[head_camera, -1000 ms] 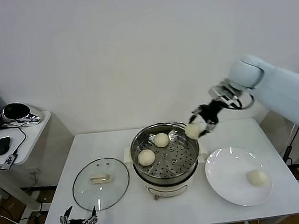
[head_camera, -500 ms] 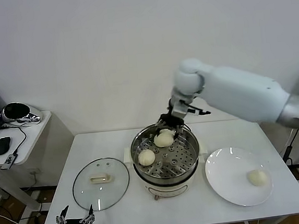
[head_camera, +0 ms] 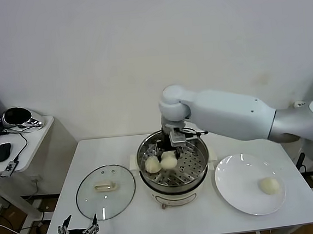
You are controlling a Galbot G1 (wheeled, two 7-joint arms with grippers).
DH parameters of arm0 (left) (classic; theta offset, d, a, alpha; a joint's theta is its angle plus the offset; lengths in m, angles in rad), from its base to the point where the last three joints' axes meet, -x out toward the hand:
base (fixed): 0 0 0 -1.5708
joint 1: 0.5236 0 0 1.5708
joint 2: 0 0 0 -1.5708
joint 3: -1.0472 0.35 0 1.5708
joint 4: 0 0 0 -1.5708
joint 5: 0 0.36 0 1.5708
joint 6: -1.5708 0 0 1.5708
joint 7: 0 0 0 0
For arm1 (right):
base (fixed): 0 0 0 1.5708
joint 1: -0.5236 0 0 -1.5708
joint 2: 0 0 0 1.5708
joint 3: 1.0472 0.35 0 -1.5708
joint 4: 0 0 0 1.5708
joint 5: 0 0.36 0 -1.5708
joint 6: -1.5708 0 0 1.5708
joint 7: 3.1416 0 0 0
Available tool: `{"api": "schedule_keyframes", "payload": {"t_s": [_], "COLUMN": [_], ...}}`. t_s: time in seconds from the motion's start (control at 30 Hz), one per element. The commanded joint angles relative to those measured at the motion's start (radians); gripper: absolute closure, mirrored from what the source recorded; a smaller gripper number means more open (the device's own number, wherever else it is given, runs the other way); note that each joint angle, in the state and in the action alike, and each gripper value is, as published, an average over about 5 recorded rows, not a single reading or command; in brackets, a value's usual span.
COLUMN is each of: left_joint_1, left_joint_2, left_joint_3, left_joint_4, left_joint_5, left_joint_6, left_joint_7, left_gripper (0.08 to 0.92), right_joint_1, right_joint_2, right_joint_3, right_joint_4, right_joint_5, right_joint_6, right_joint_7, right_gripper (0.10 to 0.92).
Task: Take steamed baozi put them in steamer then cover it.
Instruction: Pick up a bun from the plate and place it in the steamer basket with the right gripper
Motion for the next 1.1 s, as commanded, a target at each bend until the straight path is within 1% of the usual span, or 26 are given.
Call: {"api": "schedule_keyframes", "payload": {"t_s": [0.03, 0.57, 0.8, 0.9, 1.0, 1.1], "left_joint_1": [-0.003, -0.004, -0.004, -0.004, -0.004, -0.008], "left_joint_2": [-0.001, -0.003, -0.003, -0.003, -0.002, -0.002], "left_joint_3": [0.002, 0.005, 0.005, 0.005, 0.005, 0.004], "left_joint_4": [0.002, 0.007, 0.012, 0.012, 0.014, 0.016], "left_joint_5": [0.001, 0.003, 0.002, 0.002, 0.003, 0.002], "left_joint_6": [0.002, 0.002, 0.002, 0.002, 0.002, 0.003], "left_joint_7": [0.000, 0.000, -0.003, -0.002, -0.002, 0.002], "left_gripper": [0.177, 0.177, 0.177, 0.177, 0.177, 0.177], "right_joint_1": [-0.037, -0.053, -0.045, -0.032, -0.008, 0.024], "right_joint_2": [-0.005, -0.015, -0.025, -0.037, -0.069, -0.130], "right_joint_3": [-0.022, -0.033, -0.040, -0.035, -0.019, 0.003], "right_joint_4": [0.052, 0.077, 0.087, 0.098, 0.123, 0.159], "right_joint_5": [-0.058, -0.040, -0.039, -0.027, -0.012, 0.002], "right_joint_6": [0.028, -0.001, -0.026, -0.046, -0.083, -0.173], "right_joint_7": [-0.003, -0.002, 0.028, 0.037, 0.034, 0.041], "right_gripper": [0.414, 0.422, 0.415, 0.369, 0.285, 0.223]}}
